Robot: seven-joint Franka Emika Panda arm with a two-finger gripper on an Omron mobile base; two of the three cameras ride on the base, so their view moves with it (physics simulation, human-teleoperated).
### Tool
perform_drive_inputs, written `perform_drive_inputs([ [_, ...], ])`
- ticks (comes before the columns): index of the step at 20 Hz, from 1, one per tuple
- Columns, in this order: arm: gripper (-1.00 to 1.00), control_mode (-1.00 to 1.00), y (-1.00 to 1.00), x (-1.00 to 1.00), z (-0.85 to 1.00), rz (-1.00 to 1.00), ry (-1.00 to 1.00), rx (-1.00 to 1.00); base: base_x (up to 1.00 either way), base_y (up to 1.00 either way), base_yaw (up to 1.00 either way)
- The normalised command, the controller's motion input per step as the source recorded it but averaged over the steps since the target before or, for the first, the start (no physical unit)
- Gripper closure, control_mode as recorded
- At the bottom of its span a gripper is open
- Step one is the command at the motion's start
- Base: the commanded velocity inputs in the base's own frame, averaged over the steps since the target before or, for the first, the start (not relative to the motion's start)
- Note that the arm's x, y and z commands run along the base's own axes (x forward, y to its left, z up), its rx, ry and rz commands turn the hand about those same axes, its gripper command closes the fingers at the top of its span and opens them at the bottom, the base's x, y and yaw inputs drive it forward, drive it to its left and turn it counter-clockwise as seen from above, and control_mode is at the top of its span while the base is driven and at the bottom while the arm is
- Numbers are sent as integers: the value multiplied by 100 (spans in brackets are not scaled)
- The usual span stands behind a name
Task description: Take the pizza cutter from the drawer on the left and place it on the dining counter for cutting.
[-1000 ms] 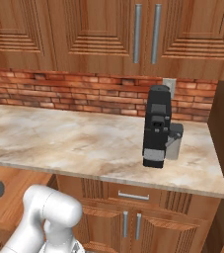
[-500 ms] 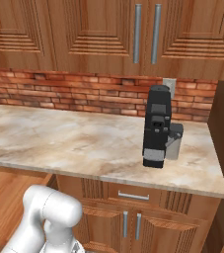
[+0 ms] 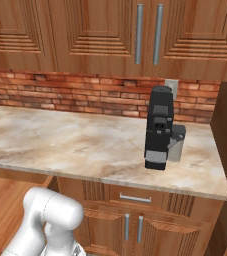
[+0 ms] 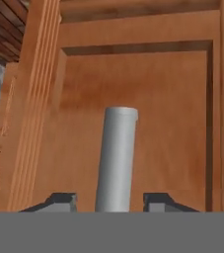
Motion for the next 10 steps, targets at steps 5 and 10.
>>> perform_drive_inputs([
  [5,-100,-100,4,-97,0,0,0,0,0,0,0],
  [10,-100,-100,3,-89,3,-3,0,0,0,0,0],
])
